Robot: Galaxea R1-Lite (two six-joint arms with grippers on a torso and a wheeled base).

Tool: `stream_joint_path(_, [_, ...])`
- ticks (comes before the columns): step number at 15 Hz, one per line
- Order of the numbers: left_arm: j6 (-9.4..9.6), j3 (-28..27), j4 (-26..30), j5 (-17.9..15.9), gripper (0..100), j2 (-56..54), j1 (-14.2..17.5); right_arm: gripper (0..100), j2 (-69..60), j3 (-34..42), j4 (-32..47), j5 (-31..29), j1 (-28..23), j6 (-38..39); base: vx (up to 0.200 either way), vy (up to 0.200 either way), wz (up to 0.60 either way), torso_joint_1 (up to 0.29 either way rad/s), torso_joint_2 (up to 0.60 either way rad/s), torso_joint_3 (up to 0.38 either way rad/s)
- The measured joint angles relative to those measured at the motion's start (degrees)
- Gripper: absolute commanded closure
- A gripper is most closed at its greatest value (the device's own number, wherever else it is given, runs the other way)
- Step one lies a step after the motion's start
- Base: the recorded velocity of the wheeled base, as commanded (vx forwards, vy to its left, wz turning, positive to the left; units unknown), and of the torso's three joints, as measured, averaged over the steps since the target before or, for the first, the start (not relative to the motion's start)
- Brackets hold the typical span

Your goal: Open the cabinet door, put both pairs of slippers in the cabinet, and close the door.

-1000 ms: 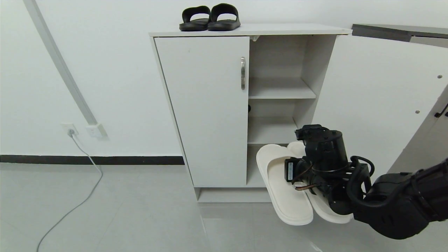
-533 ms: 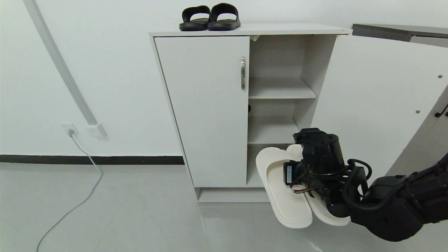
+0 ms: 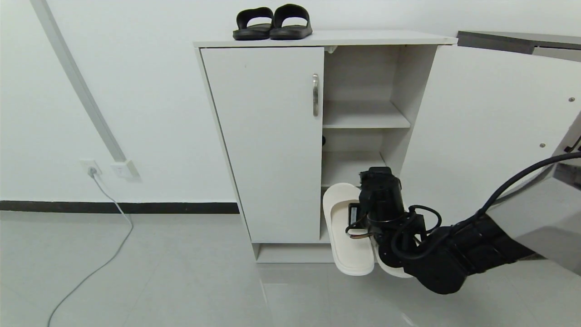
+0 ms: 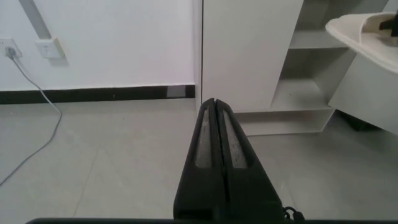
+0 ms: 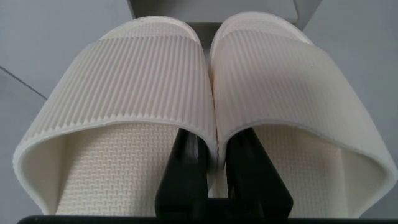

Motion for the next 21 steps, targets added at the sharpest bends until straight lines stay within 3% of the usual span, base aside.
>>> stream_joint_path(3, [0.0, 0.0, 0.02, 0.02, 100, 0.0, 0.0, 100, 3.88, -2.45, -0.26, -0.61, 0.39, 0.0, 0.0, -0.2, 0.0, 0.002, 0.0, 0.004])
stream_joint_path(9, [0.01, -0.02, -0.02, 0.04, 100, 0.0, 0.02, 100, 5.92, -2.39, -1.24, -0.85, 1.24, -0.4, 0.0, 0.0, 0.0, 0.0, 0.0, 0.0])
stream_joint_path(15, [0.01, 0.0, 0.05, 0.09, 100, 0.01, 0.02, 100, 7.3, -2.0, -7.56, 0.07, 2.97, -3.74, 0.0, 0.0, 0.0, 0.0, 0.0, 0.0])
stream_joint_path(21, [0.01, -0.02, 0.05, 0.06, 100, 0.06, 0.0, 100, 8.46, -2.39, -7.51, 0.43, 2.86, -3.83, 0.0, 0.0, 0.0, 0.0, 0.0, 0.0])
